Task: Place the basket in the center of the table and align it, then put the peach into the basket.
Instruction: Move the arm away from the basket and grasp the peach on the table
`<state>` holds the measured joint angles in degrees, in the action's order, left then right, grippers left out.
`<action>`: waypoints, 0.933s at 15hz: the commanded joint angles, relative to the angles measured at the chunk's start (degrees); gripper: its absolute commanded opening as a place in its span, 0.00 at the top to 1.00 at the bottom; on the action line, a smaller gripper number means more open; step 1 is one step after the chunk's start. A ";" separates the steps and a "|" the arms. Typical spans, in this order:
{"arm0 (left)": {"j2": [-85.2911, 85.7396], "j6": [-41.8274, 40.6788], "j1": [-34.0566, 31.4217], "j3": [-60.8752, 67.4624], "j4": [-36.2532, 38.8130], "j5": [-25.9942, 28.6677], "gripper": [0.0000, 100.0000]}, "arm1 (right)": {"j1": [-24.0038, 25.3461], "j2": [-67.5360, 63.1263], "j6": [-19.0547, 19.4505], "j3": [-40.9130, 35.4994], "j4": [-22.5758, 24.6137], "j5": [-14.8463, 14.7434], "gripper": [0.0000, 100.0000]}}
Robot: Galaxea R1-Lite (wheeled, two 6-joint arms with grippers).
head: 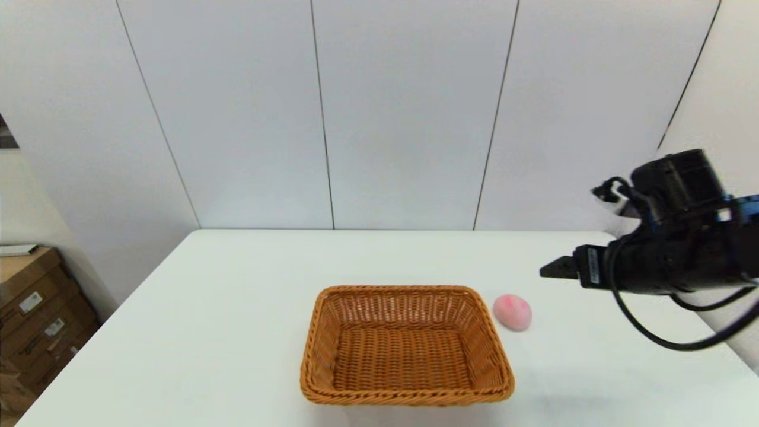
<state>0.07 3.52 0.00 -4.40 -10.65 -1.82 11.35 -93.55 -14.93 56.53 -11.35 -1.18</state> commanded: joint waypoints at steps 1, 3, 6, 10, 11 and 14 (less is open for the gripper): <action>0.01 0.08 0.00 0.01 -0.07 -0.03 0.00 | 2.01 -17.37 -0.54 7.11 3.79 0.22 0.00; 0.01 -0.10 0.00 0.01 -0.07 -0.03 0.00 | 2.01 -20.80 -0.36 7.98 3.88 0.13 0.00; 0.01 -0.01 0.00 -0.08 -0.07 -0.03 0.00 | 1.31 -25.63 -0.45 9.13 5.99 -0.14 0.00; 0.01 -0.10 0.00 -0.08 -0.07 -0.03 0.00 | 1.13 -29.50 -0.54 9.74 7.66 -0.58 0.00; 0.01 -0.01 0.00 0.01 -0.07 -0.03 0.00 | 1.13 -30.38 -0.54 10.18 8.01 -1.10 0.00; 0.01 0.08 0.00 0.01 -0.07 -0.12 0.00 | 1.04 -31.52 -0.54 10.44 8.45 -1.81 1.00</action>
<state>0.07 3.52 0.00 -4.44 -10.67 -1.87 12.42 -123.92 -15.37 66.84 -2.91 -3.02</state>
